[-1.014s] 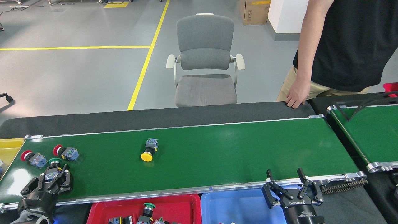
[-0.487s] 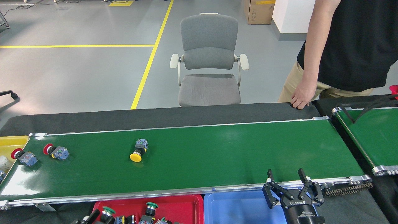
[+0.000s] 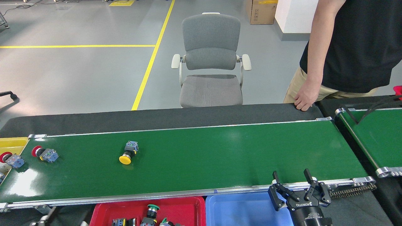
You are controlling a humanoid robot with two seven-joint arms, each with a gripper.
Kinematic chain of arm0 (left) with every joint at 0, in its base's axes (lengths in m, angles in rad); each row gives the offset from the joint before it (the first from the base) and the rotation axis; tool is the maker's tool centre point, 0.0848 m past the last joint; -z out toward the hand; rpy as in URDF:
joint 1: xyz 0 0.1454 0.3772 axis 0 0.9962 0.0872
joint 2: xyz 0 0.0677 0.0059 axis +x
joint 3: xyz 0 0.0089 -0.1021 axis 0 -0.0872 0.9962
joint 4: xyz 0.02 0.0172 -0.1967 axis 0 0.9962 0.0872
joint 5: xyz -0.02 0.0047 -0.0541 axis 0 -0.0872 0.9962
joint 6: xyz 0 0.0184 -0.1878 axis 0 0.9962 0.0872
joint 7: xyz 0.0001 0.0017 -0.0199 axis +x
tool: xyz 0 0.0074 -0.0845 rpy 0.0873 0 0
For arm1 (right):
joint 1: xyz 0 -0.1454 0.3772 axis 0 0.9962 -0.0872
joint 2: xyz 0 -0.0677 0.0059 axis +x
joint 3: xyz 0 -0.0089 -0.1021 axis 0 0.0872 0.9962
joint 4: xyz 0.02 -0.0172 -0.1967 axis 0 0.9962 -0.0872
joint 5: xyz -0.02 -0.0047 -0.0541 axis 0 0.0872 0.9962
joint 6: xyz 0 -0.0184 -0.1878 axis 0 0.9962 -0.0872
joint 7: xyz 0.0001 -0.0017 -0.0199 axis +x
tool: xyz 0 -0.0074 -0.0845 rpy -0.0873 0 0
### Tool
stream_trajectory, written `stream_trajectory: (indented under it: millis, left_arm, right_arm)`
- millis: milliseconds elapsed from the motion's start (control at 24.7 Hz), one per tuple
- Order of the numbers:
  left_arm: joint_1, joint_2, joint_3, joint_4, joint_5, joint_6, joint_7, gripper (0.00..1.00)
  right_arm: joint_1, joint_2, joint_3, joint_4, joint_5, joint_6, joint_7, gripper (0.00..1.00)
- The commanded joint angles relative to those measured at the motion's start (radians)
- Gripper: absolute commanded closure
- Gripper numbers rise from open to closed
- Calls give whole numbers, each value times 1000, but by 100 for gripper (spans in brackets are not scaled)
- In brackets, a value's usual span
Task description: Pick switch part from conveyor to tray
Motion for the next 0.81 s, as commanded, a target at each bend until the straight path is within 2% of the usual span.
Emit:
stream_trajectory:
  millis: [0,162,284,446,568,771]
  left_arm:
    - [0,11,6,-4,1,16,9,0]
    - [-43,28,-24,2,2,10,0,0]
    - [-115,88,-77,70,4,-27,-25,0]
    - [-305,157,-200,252,4,-47,-80,0]
    - [-426,172,-251,387,-1,-40,-80,0]
    - [-529,172,-277,478,-2,-34,-83,0]
  right_arm:
    - [-12,-7,-2,-14,-1,-3,-8,0]
    - [-12,-17,0,-13,-2,-4,-8,0]
    - [-14,-12,0,-13,-2,-7,-6,0]
    - [-11,-20,0,-11,-2,-11,-6,0]
    - [-11,-17,0,-11,-2,-12,-6,0]
    - [-20,-17,0,-13,-2,-12,-2,0]
